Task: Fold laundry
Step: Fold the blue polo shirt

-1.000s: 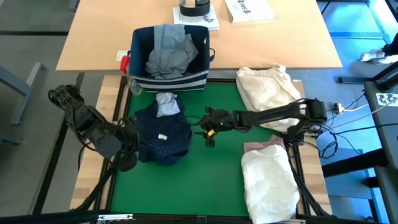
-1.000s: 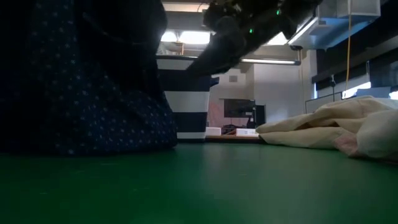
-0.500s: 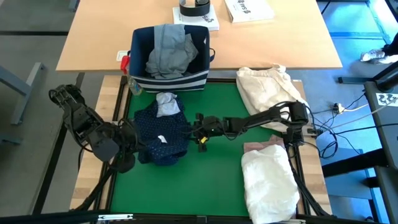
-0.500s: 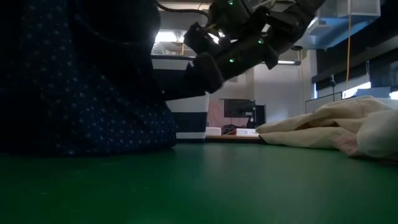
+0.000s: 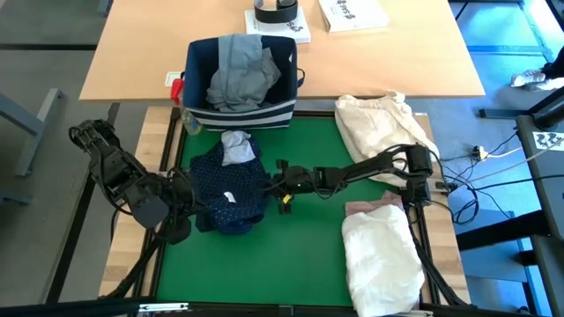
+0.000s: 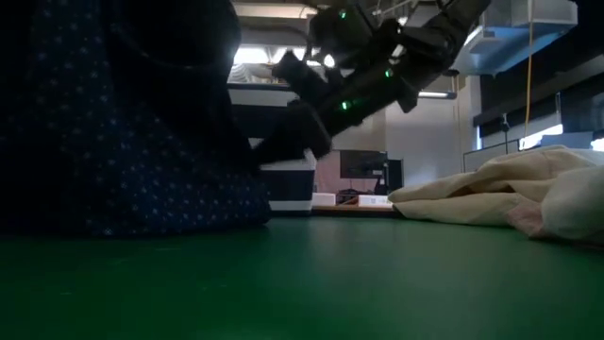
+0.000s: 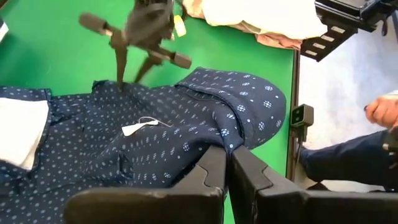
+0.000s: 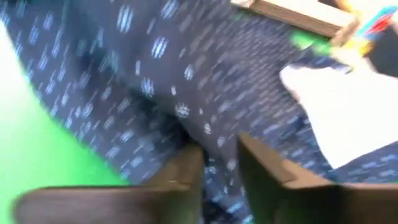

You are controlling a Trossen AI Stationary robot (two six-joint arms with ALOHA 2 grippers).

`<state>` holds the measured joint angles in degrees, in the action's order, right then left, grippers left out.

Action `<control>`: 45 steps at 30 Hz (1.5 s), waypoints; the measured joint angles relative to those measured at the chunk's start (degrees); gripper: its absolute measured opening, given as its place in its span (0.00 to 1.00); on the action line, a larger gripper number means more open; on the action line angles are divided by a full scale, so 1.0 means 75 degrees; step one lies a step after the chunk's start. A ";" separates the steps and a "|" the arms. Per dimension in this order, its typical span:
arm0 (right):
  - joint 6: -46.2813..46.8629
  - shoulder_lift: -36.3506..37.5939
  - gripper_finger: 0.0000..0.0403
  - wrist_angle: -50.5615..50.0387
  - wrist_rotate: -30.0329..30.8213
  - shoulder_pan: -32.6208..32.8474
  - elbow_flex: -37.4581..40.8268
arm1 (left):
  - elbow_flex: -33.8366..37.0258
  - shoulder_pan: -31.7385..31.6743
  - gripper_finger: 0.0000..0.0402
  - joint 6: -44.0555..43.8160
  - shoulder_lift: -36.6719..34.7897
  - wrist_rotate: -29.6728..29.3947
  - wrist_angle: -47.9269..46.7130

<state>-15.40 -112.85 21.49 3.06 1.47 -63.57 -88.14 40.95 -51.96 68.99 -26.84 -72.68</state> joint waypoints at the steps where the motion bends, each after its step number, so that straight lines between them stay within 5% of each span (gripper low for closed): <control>1: -0.0015 0.0123 0.15 -0.0055 0.0071 -0.0005 -0.0005 | 0.0000 0.0003 0.00 0.0000 0.0000 0.0008 -0.0032; 4: -0.0441 0.0566 0.03 -0.0409 0.0555 -0.0001 -0.0004 | 0.0000 0.0000 0.01 0.0000 0.0000 0.0094 -0.0184; 14: -0.0773 0.3527 0.02 -0.4181 0.1925 0.0464 -0.1164 | 0.0000 0.0000 0.00 -0.0243 -0.0072 0.0229 -0.1358; 20: 0.0324 0.4155 0.01 -0.7886 0.2631 0.1161 -0.3780 | -0.0252 -0.0023 0.00 -0.0233 -0.0254 -0.0292 -0.1447; 26: 0.1633 0.4019 0.01 -1.0230 0.3021 0.1882 -0.6546 | -0.1812 -0.0026 0.00 0.0187 -0.0265 -0.1149 -0.1104; 35: 0.1996 0.4009 0.01 -1.0362 0.2884 0.2533 -0.8918 | -0.3918 -0.0029 0.00 0.3252 -0.0251 -0.2044 0.1177; 45: 0.1006 0.3980 0.01 -0.9858 0.3394 0.2501 -0.9512 | -0.4631 -0.0029 0.00 0.8421 -0.0239 -0.2798 0.5298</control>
<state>-7.85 -83.00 -52.45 28.51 20.23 -134.91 -122.87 40.73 11.19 67.20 -47.83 -32.94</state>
